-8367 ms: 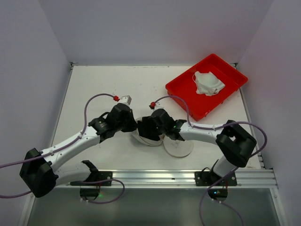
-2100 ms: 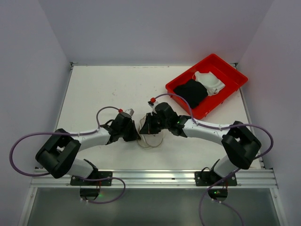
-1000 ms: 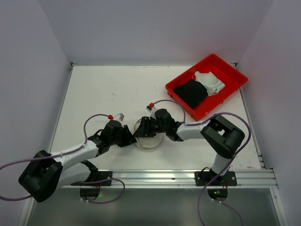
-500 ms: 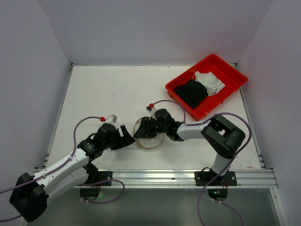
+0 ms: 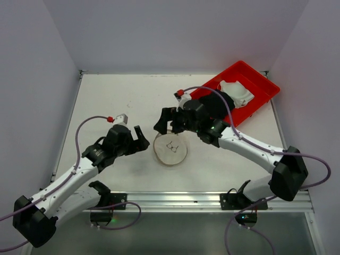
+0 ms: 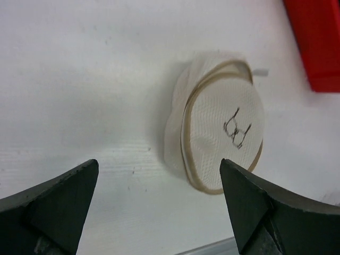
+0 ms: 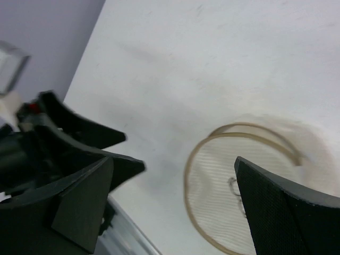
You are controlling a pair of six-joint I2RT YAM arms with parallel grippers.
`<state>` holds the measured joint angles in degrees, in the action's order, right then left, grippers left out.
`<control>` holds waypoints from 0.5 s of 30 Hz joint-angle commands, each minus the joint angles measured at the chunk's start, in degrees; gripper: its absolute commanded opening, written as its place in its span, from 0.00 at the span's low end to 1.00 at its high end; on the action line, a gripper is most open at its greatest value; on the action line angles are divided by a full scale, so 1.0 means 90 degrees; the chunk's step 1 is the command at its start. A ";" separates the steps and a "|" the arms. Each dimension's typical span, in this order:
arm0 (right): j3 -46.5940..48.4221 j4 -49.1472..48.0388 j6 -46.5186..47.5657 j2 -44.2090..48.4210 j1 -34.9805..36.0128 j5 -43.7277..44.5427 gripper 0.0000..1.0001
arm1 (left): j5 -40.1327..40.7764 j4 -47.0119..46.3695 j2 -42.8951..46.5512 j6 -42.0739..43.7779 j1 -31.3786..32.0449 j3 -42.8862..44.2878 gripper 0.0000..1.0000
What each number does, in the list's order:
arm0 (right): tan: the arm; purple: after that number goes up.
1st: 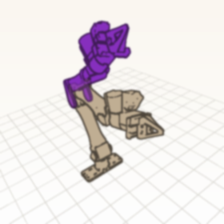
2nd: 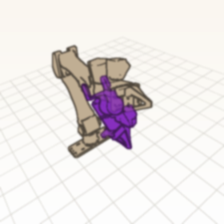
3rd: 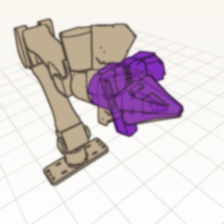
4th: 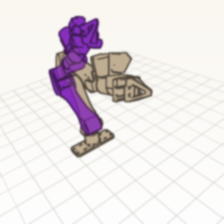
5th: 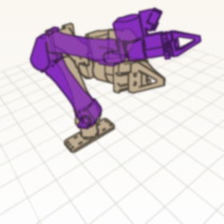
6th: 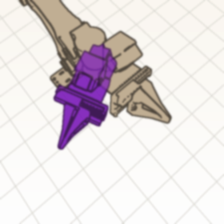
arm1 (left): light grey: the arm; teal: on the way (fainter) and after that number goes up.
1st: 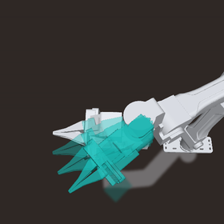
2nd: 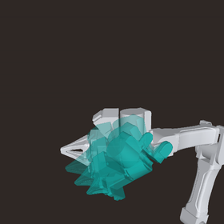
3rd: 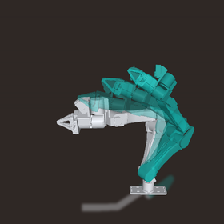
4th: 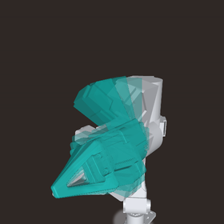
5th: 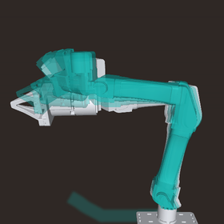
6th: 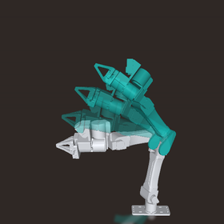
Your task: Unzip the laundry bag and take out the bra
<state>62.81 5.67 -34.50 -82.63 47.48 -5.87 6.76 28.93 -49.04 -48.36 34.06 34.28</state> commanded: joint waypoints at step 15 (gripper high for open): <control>0.0307 0.3647 0.1118 0.5601 -0.2874 0.3512 0.99 | -0.1445 0.0828 -0.0238 0.2160 -0.3580 0.2265 1.00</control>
<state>63.77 31.99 -27.51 -39.31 21.65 17.21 -0.62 33.43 -55.70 -33.08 3.42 51.00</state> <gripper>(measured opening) 0.986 0.997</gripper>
